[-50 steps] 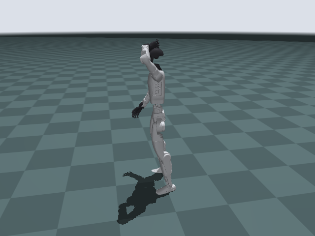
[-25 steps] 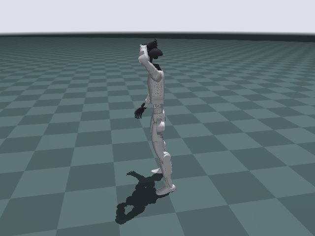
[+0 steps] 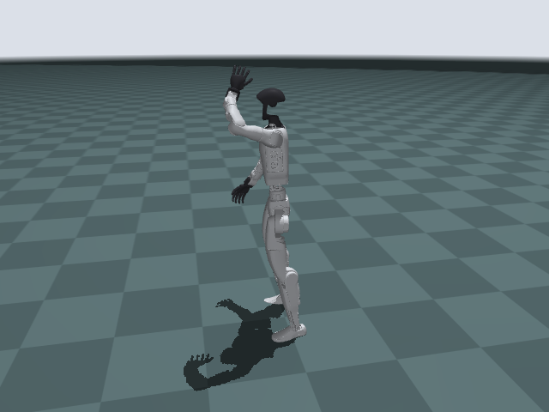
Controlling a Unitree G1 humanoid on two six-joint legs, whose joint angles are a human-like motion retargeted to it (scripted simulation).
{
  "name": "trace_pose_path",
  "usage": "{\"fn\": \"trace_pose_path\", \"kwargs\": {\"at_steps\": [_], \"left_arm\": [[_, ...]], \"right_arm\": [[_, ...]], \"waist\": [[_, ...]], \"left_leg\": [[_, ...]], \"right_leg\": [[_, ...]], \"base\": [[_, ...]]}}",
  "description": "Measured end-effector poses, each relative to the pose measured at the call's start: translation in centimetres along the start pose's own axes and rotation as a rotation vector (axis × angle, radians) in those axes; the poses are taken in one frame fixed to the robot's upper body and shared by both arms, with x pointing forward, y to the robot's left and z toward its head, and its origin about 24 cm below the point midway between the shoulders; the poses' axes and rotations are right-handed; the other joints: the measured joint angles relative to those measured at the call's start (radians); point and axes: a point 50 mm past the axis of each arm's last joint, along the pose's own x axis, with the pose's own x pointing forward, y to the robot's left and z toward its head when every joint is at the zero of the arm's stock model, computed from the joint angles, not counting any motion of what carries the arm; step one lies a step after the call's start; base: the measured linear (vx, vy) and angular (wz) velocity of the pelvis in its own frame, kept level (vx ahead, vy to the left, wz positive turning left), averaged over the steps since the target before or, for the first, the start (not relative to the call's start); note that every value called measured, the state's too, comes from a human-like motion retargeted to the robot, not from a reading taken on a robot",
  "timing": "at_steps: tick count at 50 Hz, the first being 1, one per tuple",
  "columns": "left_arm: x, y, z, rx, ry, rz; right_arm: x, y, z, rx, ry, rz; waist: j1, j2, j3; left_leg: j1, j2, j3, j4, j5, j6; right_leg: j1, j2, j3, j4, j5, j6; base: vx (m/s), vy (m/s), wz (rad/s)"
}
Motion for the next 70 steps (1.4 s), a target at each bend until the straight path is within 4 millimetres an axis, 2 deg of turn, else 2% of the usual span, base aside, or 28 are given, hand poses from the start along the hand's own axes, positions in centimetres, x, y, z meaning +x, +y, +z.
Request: {"fn": "trace_pose_path", "kwargs": {"at_steps": [4,7,15,20,24,29,33,38,42,46,49,52,56,60,65,67,70], "left_arm": [[-2.9,-0.4,-3.0,-0.154,0.225,0.004],[-5.9,-0.7,-5.2,-0.266,0.399,0.017],[-16.5,-1.4,-9.7,-0.424,0.862,0.139],[-24.0,-1.9,-11.4,-0.368,1.184,0.227],[-29.6,-1.7,-11.9,-0.222,1.423,0.227],[-34.9,-0.6,-11.5,-0.019,1.639,0.220],[-37.1,0.3,-10.7,0.098,1.714,0.246],[-38.0,0.8,-10.2,0.174,1.711,0.218],[-38.1,0.7,-9.9,0.194,1.695,0.154],[-38.4,0.5,-9.7,0.197,1.695,0.119],[-38.6,0.4,-9.5,0.196,1.699,0.114],[-38.7,0.1,-9.3,0.193,1.702,0.114],[-38.9,-0.3,-9.1,0.182,1.707,0.111],[-39.1,-0.8,-8.9,0.163,1.712,0.105],[-39.0,-1.7,-8.8,0.127,1.703,0.110],[-38.7,-1.7,-8.8,0.133,1.684,0.111],[-38.6,-2.4,-8.7,0.112,1.674,0.093]], "right_arm": [[0.3,0.1,0.9,0.030,-0.014,-0.008],[0.4,0.5,1.4,0.055,-0.022,-0.010],[0.4,2.0,1.7,0.100,-0.019,-0.010],[0.2,3.0,1.1,0.147,0.015,-0.007],[0.1,3.3,0.5,0.231,0.045,-0.023],[0.0,3.2,-0.4,0.379,0.090,-0.082],[-0.2,2.6,-1.3,0.538,0.131,-0.159],[-0.3,1.0,-2.1,0.797,0.169,-0.302],[-0.3,-1.5,-2.2,1.010,0.182,-0.470],[-0.4,-5.5,-1.3,1.160,0.167,-0.672],[-0.6,-9.2,0.4,1.213,0.113,-0.806],[-1.1,-13.1,3.1,1.222,0.006,-0.899],[-2.5,-18.1,8.4,1.196,-0.209,-0.970],[-5.2,-22.2,14.5,1.160,-0.451,-1.027],[-9.5,-25.0,22.5,1.028,-0.717,-1.096],[-11.6,-25.4,25.9,0.895,-0.814,-1.148],[-14.3,-25.3,30.1,0.675,-0.953,-1.202]], "waist": [[-0.014,-0.023,0.004],[-0.025,-0.041,0.005],[-0.051,-0.069,0.010],[-0.070,-0.077,0.014],[-0.089,-0.077,0.018],[-0.113,-0.074,0.025],[-0.130,-0.069,0.032],[-0.147,-0.065,0.038],[-0.154,-0.064,0.040],[-0.153,-0.066,0.041],[-0.148,-0.069,0.041],[-0.139,-0.073,0.040],[-0.125,-0.079,0.038],[-0.108,-0.087,0.035],[-0.082,-0.102,0.033],[-0.076,-0.104,0.038],[-0.057,-0.114,0.034]], "left_leg": [[0.009,-0.002,0.003,0.002,-0.004,0.008],[0.015,-0.004,0.007,0.003,-0.007,0.015],[0.032,-0.010,0.017,0.003,-0.014,0.033],[0.038,-0.015,0.021,0.002,-0.016,0.045],[0.040,-0.015,0.027,0.001,-0.015,0.049],[0.041,-0.012,0.036,-0.001,-0.014,0.050],[0.041,-0.009,0.046,-0.002,-0.013,0.049],[0.041,-0.003,0.057,-0.002,-0.011,0.045],[0.042,0.000,0.065,-0.002,-0.011,0.042],[0.045,0.003,0.072,-0.002,-0.011,0.037],[0.047,0.005,0.076,-0.001,-0.011,0.034],[0.050,0.008,0.081,-0.001,-0.011,0.031],[0.054,0.011,0.087,-0.001,-0.011,0.027],[0.057,0.015,0.093,0.000,-0.011,0.023],[0.062,0.016,0.097,-0.001,-0.009,0.024],[0.065,0.015,0.097,-0.002,-0.008,0.025],[0.066,0.018,0.098,-0.002,-0.008,0.022]], "right_leg": [[0.005,-0.002,0.006,0.003,-0.003,0.000],[0.009,-0.003,0.012,0.004,-0.004,0.000],[0.014,-0.009,0.027,0.010,-0.009,0.000],[0.014,-0.012,0.034,0.013,-0.011,0.000],[0.011,-0.011,0.041,0.013,-0.010,0.000],[0.005,-0.006,0.051,0.013,-0.007,0.000],[0.000,-0.001,0.060,0.011,-0.002,0.000],[-0.006,0.007,0.070,0.008,0.004,0.000],[-0.008,0.013,0.077,0.005,0.009,0.000],[-0.008,0.016,0.082,0.002,0.013,0.000],[-0.007,0.019,0.086,0.001,0.016,0.000],[-0.007,0.023,0.090,0.000,0.019,0.000],[-0.006,0.027,0.095,-0.001,0.021,0.000],[-0.005,0.032,0.100,-0.002,0.024,0.000],[-0.004,0.034,0.105,-0.002,0.027,0.000],[-0.002,0.034,0.106,0.000,0.026,0.000],[-0.001,0.036,0.106,0.000,0.026,0.000]], "base": [[0.00,0.00,0.00],[0.00,0.00,0.00],[0.00,0.00,0.00],[0.00,0.00,0.00],[0.00,0.00,0.00],[0.00,0.00,0.00],[0.00,0.00,0.00],[0.00,0.00,0.00],[0.00,0.00,0.00],[0.00,0.00,0.00],[0.00,0.00,0.00],[0.00,0.00,0.00],[0.00,0.00,0.00],[0.00,0.00,0.00],[0.00,0.00,0.00],[0.00,0.00,0.00],[0.00,0.00,0.00]]}}
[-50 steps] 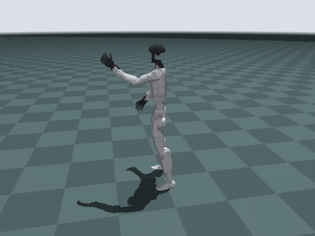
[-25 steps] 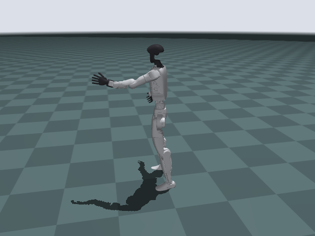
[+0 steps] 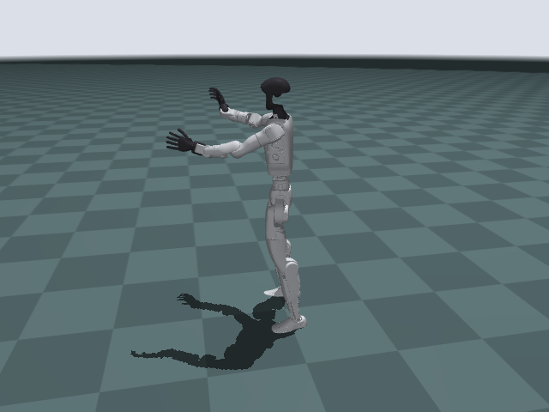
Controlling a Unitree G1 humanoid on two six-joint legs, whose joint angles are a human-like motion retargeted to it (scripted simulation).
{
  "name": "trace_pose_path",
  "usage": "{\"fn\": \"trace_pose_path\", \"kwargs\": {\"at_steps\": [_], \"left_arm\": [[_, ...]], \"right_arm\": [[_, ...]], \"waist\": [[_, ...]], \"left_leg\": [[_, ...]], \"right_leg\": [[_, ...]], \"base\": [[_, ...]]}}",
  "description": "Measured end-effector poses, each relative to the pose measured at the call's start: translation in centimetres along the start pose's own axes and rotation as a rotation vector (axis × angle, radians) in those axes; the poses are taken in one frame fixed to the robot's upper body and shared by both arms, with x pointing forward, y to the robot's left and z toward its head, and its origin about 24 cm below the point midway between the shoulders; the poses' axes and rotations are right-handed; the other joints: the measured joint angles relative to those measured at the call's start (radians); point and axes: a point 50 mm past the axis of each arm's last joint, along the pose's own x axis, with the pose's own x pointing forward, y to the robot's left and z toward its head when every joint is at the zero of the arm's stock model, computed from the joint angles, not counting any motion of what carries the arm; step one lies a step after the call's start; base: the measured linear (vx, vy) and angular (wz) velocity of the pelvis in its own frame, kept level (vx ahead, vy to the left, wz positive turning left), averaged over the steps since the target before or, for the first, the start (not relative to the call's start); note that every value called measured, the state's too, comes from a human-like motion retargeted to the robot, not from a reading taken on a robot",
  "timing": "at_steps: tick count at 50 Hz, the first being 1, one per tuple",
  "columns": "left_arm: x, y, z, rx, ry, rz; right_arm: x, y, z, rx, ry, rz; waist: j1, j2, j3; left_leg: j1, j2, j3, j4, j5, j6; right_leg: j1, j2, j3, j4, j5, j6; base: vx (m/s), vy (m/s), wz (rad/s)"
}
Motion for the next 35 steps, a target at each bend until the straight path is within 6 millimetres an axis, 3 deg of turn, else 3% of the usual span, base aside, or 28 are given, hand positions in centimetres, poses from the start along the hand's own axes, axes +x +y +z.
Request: {"fn": "trace_pose_path", "kwargs": {"at_steps": [8,16,24,35], "left_arm": [[-0.4,-1.8,0.9,-0.042,-0.044,-0.059],[-1.3,-3.9,1.3,-0.079,-0.066,-0.129],[-1.8,-5.7,2.6,-0.111,-0.110,-0.209],[-2.2,-7.0,3.5,-0.111,-0.147,-0.266]], "right_arm": [[-0.9,5.7,11.2,-0.439,-0.675,0.190],[-5.5,9.1,17.9,-0.710,-1.276,0.220],[-9.4,10.8,20.9,-0.764,-1.586,0.238],[-11.2,11.6,21.7,-0.808,-1.726,0.222]], "waist": [[0.049,-0.010,-0.001],[0.100,-0.021,-0.020],[0.139,-0.032,-0.020],[0.172,-0.046,-0.013]], "left_leg": [[-0.005,0.002,-0.011,-0.002,0.006,-0.007],[-0.018,0.001,-0.035,0.002,0.008,-0.011],[-0.027,-0.007,-0.061,0.006,0.010,-0.012],[-0.032,-0.012,-0.074,0.008,0.010,-0.016]], "right_leg": [[0.000,0.000,-0.014,0.003,-0.003,0.000],[0.005,-0.007,-0.039,0.003,-0.010,0.000],[0.013,-0.020,-0.063,0.004,-0.017,0.000],[0.018,-0.029,-0.076,0.003,-0.019,0.000]], "base": [[0.00,0.00,0.00],[0.00,0.00,0.04],[0.00,0.00,0.07],[0.00,0.00,0.00]]}}
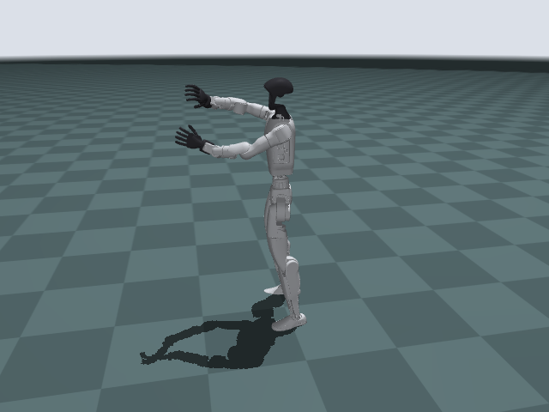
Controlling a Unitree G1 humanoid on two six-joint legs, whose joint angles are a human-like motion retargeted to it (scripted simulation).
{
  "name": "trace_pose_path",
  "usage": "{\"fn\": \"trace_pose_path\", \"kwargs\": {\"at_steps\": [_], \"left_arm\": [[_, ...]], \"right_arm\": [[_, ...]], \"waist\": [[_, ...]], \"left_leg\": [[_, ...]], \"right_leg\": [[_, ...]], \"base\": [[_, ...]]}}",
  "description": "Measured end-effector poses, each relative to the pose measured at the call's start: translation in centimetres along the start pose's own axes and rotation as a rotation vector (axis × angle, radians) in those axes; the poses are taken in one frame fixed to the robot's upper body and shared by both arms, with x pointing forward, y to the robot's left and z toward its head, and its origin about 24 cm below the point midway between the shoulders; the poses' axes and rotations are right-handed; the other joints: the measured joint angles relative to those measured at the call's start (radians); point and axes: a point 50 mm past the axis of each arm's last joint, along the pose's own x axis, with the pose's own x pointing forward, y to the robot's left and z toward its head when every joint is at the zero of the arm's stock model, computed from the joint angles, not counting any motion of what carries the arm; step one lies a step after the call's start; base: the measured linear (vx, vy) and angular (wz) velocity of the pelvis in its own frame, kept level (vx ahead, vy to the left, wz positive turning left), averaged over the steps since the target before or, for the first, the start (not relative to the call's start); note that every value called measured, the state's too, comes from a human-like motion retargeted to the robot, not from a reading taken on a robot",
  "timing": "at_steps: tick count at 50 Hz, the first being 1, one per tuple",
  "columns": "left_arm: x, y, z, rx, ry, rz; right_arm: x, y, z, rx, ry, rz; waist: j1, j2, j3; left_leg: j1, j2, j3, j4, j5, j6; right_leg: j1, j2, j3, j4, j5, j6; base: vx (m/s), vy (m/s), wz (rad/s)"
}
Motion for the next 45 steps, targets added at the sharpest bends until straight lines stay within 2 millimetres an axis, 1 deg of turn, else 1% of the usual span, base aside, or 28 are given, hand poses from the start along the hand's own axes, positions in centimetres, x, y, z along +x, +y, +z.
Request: {"fn": "trace_pose_path", "kwargs": {"at_steps": [5,13,25,33,35,43,45], "left_arm": [[0.0,-0.2,0.2,-0.006,-0.010,-0.006],[0.1,-0.1,0.5,-0.018,-0.021,0.011],[-0.1,0.0,0.1,0.002,-0.015,0.008],[-0.1,-0.3,0.1,-0.001,-0.012,0.005],[-0.2,0.0,-0.1,-0.001,-0.006,0.010],[0.0,-0.5,0.4,-0.006,-0.021,-0.001],[-0.1,-0.2,0.2,-0.009,-0.015,0.003]], "right_arm": [[0.3,-0.1,0.5,-0.028,-0.045,-0.005],[0.2,0.2,1.3,-0.033,-0.070,-0.006],[0.4,0.1,3.5,-0.008,-0.165,-0.008],[0.7,0.0,3.7,-0.008,-0.148,-0.016],[0.9,0.0,4.2,-0.006,-0.156,-0.026],[1.1,-0.3,4.2,-0.007,-0.169,-0.035],[1.2,-0.3,4.7,0.002,-0.171,-0.040]], "waist": [[0.008,-0.004,0.003],[0.017,-0.013,0.005],[0.020,-0.044,0.005],[0.022,-0.047,0.007],[0.014,-0.046,0.000],[0.022,-0.048,0.007],[0.015,-0.045,0.000]], "left_leg": [[0.000,0.000,0.002,0.000,-0.001,-0.002],[0.003,0.000,0.008,0.000,-0.004,-0.002],[0.007,0.002,0.020,-0.002,-0.007,-0.003],[0.008,0.002,0.025,-0.003,-0.007,-0.002],[0.008,0.001,0.026,-0.002,-0.008,-0.002],[0.008,0.002,0.026,-0.003,-0.007,-0.002],[0.008,0.001,0.025,-0.002,-0.008,-0.001]], "right_leg": [[0.000,0.000,0.001,-0.001,0.001,0.000],[-0.002,0.002,0.008,-0.001,0.004,0.000],[-0.007,0.006,0.019,-0.001,0.009,0.000],[-0.009,0.007,0.024,-0.001,0.011,0.000],[-0.009,0.006,0.026,0.000,0.011,0.000],[-0.010,0.007,0.025,0.000,0.012,0.000],[-0.010,0.006,0.026,0.000,0.011,0.000]], "base": [[0.00,0.00,0.00],[0.00,0.00,0.00],[0.00,0.00,0.00],[0.00,0.00,0.00],[0.00,0.00,0.00],[0.00,0.00,0.00],[0.00,0.00,0.00]]}}
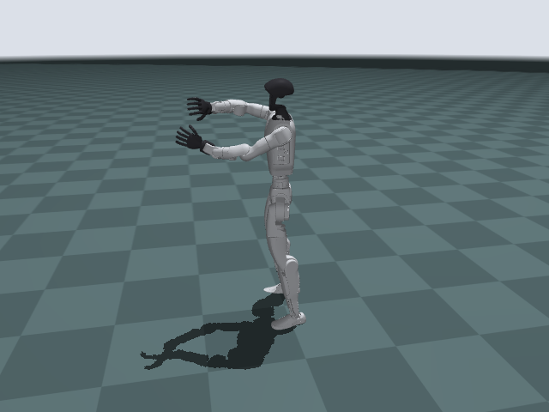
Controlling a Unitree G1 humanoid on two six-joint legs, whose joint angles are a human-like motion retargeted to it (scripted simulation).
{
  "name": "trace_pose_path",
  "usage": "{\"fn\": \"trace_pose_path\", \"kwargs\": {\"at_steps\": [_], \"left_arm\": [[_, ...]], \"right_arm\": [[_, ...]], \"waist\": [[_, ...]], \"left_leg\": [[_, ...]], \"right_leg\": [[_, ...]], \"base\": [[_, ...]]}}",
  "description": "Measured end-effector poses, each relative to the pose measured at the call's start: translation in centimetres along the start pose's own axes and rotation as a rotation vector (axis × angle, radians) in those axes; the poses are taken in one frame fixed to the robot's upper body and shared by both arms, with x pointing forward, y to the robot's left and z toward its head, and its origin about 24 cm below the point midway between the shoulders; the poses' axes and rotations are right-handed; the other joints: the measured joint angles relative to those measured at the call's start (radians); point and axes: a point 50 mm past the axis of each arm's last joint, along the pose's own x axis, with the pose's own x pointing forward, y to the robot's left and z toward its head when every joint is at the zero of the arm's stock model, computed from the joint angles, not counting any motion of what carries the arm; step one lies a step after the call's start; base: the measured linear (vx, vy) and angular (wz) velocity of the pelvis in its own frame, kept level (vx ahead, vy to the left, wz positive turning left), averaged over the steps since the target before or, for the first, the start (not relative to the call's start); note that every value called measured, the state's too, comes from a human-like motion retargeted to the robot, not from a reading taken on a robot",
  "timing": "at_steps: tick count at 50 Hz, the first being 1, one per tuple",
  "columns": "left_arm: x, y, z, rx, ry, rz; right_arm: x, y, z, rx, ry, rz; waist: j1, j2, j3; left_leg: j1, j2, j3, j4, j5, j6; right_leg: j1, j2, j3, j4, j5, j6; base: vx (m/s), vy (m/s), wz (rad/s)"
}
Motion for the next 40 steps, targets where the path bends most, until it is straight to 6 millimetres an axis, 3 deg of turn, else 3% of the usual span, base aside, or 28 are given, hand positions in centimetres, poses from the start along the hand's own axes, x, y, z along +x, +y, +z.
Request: {"fn": "trace_pose_path", "kwargs": {"at_steps": [29,34,40], "left_arm": [[0.2,0.0,0.3,-0.006,-0.003,0.013],[0.3,0.2,0.3,-0.008,0.005,0.009],[1.1,1.3,1.5,-0.049,-0.020,0.036]], "right_arm": [[-2.2,1.9,-0.9,0.081,0.161,0.061],[-3.6,3.0,-0.9,0.211,0.293,0.109],[-6.6,4.6,0.6,0.546,0.534,0.141]], "waist": [[0.005,0.017,0.013],[-0.007,0.021,0.010],[-0.027,0.031,0.016]], "left_leg": [[-0.002,-0.007,-0.011,-0.003,0.007,0.008],[-0.002,-0.011,-0.017,-0.002,0.005,0.014],[0.003,-0.020,-0.027,-0.001,0.002,0.024]], "right_leg": [[0.004,-0.008,-0.008,-0.001,0.000,0.000],[0.008,-0.014,-0.012,0.000,-0.003,0.000],[0.018,-0.024,-0.017,0.002,-0.008,0.000]], "base": [[0.00,0.00,0.00],[0.00,0.00,0.00],[0.00,0.00,0.00]]}}
